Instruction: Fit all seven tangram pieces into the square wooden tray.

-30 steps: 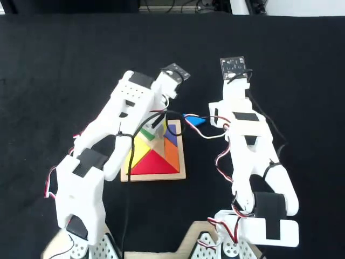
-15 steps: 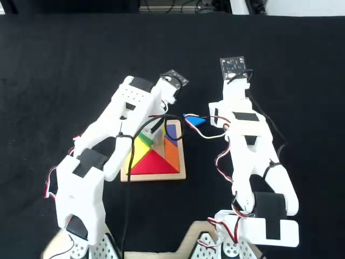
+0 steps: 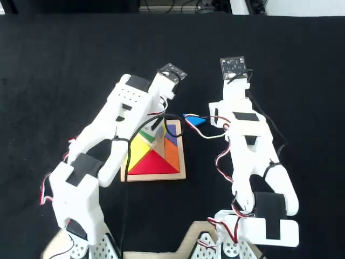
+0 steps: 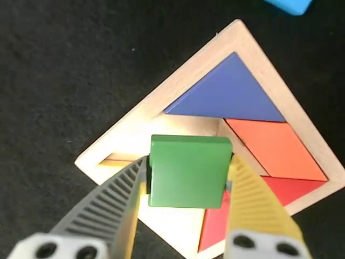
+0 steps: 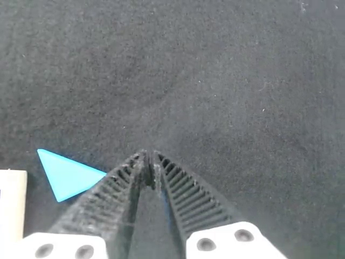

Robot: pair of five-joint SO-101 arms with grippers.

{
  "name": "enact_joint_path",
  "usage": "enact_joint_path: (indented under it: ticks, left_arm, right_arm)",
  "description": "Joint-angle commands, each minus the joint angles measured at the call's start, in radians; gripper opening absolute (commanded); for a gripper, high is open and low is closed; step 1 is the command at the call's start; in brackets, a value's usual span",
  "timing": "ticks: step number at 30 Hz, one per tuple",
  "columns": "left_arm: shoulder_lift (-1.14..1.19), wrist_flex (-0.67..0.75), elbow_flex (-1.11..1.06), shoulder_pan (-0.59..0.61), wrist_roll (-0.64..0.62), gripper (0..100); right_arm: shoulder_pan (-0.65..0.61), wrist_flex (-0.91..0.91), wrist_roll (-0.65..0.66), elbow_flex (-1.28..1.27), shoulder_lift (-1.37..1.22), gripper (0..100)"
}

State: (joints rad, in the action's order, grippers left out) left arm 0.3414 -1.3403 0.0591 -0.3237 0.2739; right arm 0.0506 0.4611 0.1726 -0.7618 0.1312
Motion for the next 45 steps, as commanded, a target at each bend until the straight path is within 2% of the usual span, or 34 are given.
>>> enact_joint_path:
  ticks: [1,7,13,29,32,38,45]
  left_arm:
    - [-0.120,0.009,-0.022,-0.012,-0.006,21]
    - [-0.137,0.038,-0.059,-0.024,-0.006,21]
    - [-0.137,0.060,-0.102,-0.053,-0.006,29]
    - [-0.135,0.110,-0.125,-0.013,-0.005,29]
    - [-0.133,0.110,-0.136,-0.005,0.032,29]
    - [-0.118,0.236,-0.249,-0.007,0.038,29]
    - [-0.120,0.249,-0.252,-0.005,0.041,29]
  right_arm:
    - [0.006,-0.020,0.009,0.024,0.008,1.1]
    - [0.006,-0.020,0.009,0.024,0.008,1.1]
    - [0.006,-0.020,0.009,0.024,0.008,1.1]
    - [0.006,-0.020,0.009,0.024,0.008,1.1]
    - [0.006,-0.020,0.009,0.024,0.008,1.1]
    - [0.006,-0.020,0.009,0.024,0.008,1.1]
    - [0.006,-0.020,0.009,0.024,0.008,1.1]
